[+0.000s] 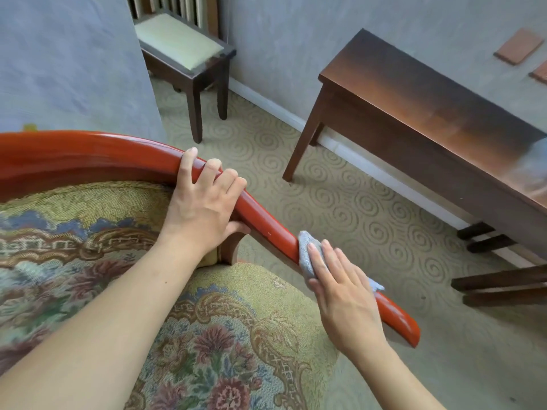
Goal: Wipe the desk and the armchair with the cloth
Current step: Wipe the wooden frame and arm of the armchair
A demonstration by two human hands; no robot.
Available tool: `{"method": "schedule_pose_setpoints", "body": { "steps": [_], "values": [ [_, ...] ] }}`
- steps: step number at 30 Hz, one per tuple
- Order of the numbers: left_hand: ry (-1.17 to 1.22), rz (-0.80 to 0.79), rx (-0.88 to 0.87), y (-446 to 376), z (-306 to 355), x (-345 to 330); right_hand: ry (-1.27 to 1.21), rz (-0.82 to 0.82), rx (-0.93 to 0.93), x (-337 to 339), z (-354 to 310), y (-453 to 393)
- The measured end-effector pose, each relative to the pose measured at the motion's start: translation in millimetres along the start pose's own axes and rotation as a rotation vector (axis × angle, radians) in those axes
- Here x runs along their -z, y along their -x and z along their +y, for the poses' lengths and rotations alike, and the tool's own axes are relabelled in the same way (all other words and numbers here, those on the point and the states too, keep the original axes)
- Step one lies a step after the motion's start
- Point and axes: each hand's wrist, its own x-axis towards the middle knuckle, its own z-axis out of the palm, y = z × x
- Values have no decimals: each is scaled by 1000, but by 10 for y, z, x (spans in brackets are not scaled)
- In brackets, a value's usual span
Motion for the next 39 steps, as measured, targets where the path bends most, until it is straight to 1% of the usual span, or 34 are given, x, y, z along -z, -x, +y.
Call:
{"method": "schedule_pose_setpoints", "body": {
  "steps": [2, 4, 5, 7, 9, 11, 13, 16, 17, 21, 23, 25, 27, 29, 32, 34, 35, 37, 39],
  "values": [
    [-21, 6, 2, 4, 0, -2, 17, -12, -54, -16, 5, 64],
    [-34, 23, -3, 3, -2, -13, -21, -22, -100, -1, -120, -64],
    [-36, 30, -7, 9, -4, -12, -55, -36, -91, 0, -220, -179],
    [-45, 45, -11, 16, -7, -9, -171, -48, -18, -7, -451, -464],
    [-56, 61, -13, 15, -7, -12, -312, -23, 92, 23, -668, -756],
    [-56, 83, -19, 21, -10, -27, -402, -1, 185, 65, -782, -942],
    [-54, 102, -22, 19, -13, -45, -413, -4, 249, 102, -702, -957],
    [-53, 81, -14, 21, -9, -29, -289, -10, 345, 121, -333, -676],
    [-54, 69, -12, 19, -6, -20, -234, -31, 326, 123, -181, -522],
    [-72, 72, -13, 18, -13, -41, -84, -79, 122, 178, 432, 155],
    [-60, 98, -19, 17, -19, -60, -132, -107, 35, 224, 675, 425],
    [-59, 93, -16, 9, -22, -58, -235, -92, -86, 209, 751, 582],
    [-64, 82, -13, 4, -15, -56, -243, -22, -217, 120, 645, 635],
    [-68, 87, -20, 3, -17, -68, -153, 52, -271, 52, 409, 555],
    [-67, 96, -23, 4, -29, -81, -40, 44, -144, 24, 48, 218],
    [-64, 90, -22, 5, -28, -67, -39, 6, -86, 17, -213, -116],
    [-61, 90, -24, 6, -26, -60, -85, -11, -79, 12, -364, -292],
    [-48, 104, -29, 6, -25, -51, -270, -26, -88, 4, -658, -637],
    [-21, 118, -27, 4, -18, -53, -450, -9, -47, 49, -873, -922]
  ]
}}
